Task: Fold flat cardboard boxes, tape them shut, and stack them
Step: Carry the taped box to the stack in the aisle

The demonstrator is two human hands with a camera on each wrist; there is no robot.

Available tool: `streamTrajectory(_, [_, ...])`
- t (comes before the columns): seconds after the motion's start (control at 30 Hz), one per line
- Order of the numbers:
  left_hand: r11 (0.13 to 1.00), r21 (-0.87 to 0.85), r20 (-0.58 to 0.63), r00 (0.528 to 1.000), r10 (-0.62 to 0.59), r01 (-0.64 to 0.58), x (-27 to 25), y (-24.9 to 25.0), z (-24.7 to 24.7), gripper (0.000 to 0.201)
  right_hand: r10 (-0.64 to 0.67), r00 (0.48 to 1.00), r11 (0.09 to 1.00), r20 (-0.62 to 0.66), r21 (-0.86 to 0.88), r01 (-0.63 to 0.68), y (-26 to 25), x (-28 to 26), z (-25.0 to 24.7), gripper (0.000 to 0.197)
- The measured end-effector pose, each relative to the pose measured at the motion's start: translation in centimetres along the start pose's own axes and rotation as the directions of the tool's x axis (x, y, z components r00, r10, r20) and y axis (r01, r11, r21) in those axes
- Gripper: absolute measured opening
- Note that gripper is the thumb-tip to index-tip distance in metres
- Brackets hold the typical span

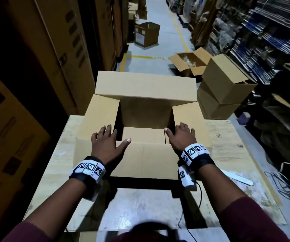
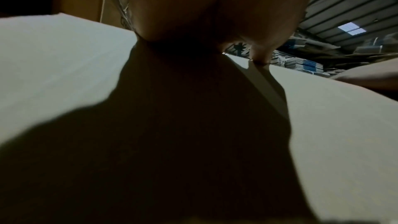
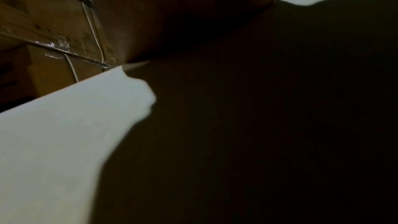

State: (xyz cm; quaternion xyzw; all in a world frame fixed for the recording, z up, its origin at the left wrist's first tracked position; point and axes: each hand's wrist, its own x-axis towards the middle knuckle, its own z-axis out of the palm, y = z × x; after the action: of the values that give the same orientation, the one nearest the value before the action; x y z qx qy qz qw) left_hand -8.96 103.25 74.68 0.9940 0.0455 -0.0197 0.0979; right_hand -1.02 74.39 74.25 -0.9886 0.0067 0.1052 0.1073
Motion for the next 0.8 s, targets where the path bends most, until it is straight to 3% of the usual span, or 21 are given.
streamTrajectory(0.07, [1.000,0.007,-0.018,1.000,0.020,-0.020,-0.5,0.1,0.2,0.099,-0.051,0.999,0.999,-0.003,0.014,0.051,0.0,-0.2,-0.3,0.093])
streamTrajectory(0.13, [0.988,0.023,-0.029,0.988,0.155,-0.154,-1.9,0.6,0.9,0.107,-0.158,0.980,0.980,-0.118,0.106,0.171,0.1,-1.1,-0.5,0.102])
streamTrajectory(0.23, [0.903,0.124,0.045,0.911,0.410,-0.412,-4.8,2.7,2.4,0.124,-0.308,0.923,0.929,-0.230,0.135,0.343,0.0,-3.8,-0.5,0.086])
streamTrajectory(0.33, [0.869,0.171,0.128,0.885,0.448,-0.465,-5.5,4.2,3.0,0.126,-0.440,0.885,0.889,-0.153,0.065,0.454,0.1,-6.6,-1.9,0.102])
streamTrajectory(0.4, [0.812,0.159,0.074,0.827,0.558,-0.562,-5.5,4.3,1.8,0.102,-0.498,0.866,0.864,-0.049,0.055,0.501,0.3,-8.4,-3.3,0.115])
streamTrajectory(0.47, [0.738,0.076,-0.088,0.733,0.674,-0.670,-5.4,3.7,0.0,0.064,-0.520,0.850,0.854,0.088,0.022,0.520,0.8,-10.1,-4.4,0.123])
streamTrajectory(0.5, [0.721,0.039,-0.176,0.706,0.686,-0.691,-5.1,3.5,-1.4,0.049,-0.512,0.845,0.855,0.157,0.002,0.518,1.0,-10.9,-5.0,0.121])
streamTrajectory(0.57, [0.740,0.047,-0.262,0.707,0.657,-0.670,-4.1,3.4,-4.6,0.041,-0.491,0.852,0.859,0.181,-0.059,0.508,1.3,-12.1,-6.2,0.098])
streamTrajectory(0.63, [0.779,0.101,-0.255,0.741,0.621,-0.619,-2.5,3.4,-7.0,0.047,-0.506,0.861,0.855,-0.056,-0.160,0.493,1.7,-12.3,-7.7,0.053])
streamTrajectory(0.67, [0.792,0.121,-0.264,0.749,0.607,-0.599,-1.7,3.3,-7.7,0.050,-0.516,0.830,0.853,-0.212,-0.215,0.475,1.8,-12.2,-8.5,0.039])
streamTrajectory(0.73, [0.804,0.154,-0.309,0.745,0.591,-0.575,-0.2,3.5,-8.6,0.054,-0.509,0.768,0.860,-0.389,-0.260,0.438,2.1,-11.5,-9.6,0.040])
streamTrajectory(0.8, [0.830,0.175,-0.281,0.781,0.558,-0.530,1.2,4.1,-8.7,0.060,-0.481,0.763,0.877,-0.433,-0.247,0.413,2.1,-10.5,-9.4,0.044])
